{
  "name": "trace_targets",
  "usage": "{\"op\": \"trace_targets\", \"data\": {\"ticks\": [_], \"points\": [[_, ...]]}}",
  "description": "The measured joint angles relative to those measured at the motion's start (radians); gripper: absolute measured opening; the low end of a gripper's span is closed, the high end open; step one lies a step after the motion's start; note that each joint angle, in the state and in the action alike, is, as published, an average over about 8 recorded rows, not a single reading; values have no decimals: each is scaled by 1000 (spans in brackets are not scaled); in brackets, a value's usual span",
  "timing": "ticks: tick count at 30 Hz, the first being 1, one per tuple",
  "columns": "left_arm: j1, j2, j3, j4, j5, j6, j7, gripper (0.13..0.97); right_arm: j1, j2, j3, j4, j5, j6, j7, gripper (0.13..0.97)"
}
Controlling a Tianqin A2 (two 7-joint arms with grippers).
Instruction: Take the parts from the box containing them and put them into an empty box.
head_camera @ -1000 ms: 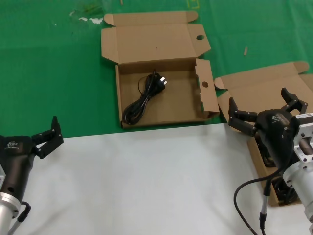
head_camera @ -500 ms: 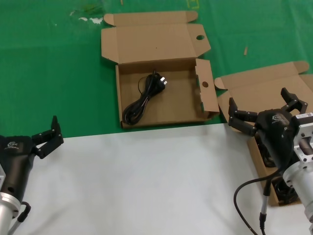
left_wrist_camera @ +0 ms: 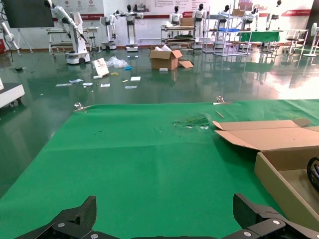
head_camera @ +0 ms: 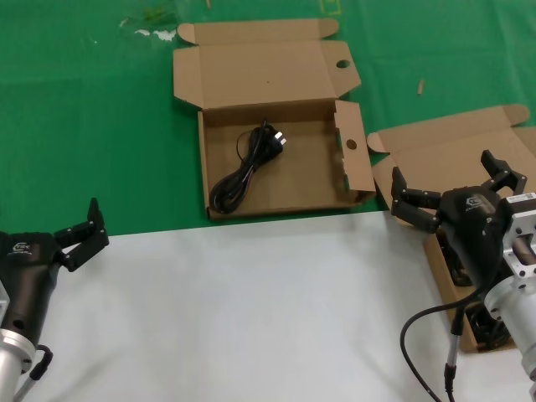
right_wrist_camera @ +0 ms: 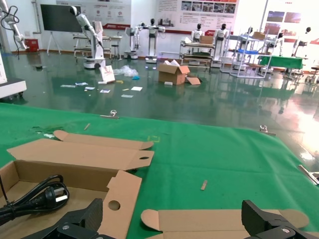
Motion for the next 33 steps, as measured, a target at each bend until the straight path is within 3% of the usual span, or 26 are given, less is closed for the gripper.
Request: {"op": "trace_targets", "data": {"ticks": [33], "points": [[0,0,0,0,0,0,0,966,0,0,0,0,0,0,0,966]]}}
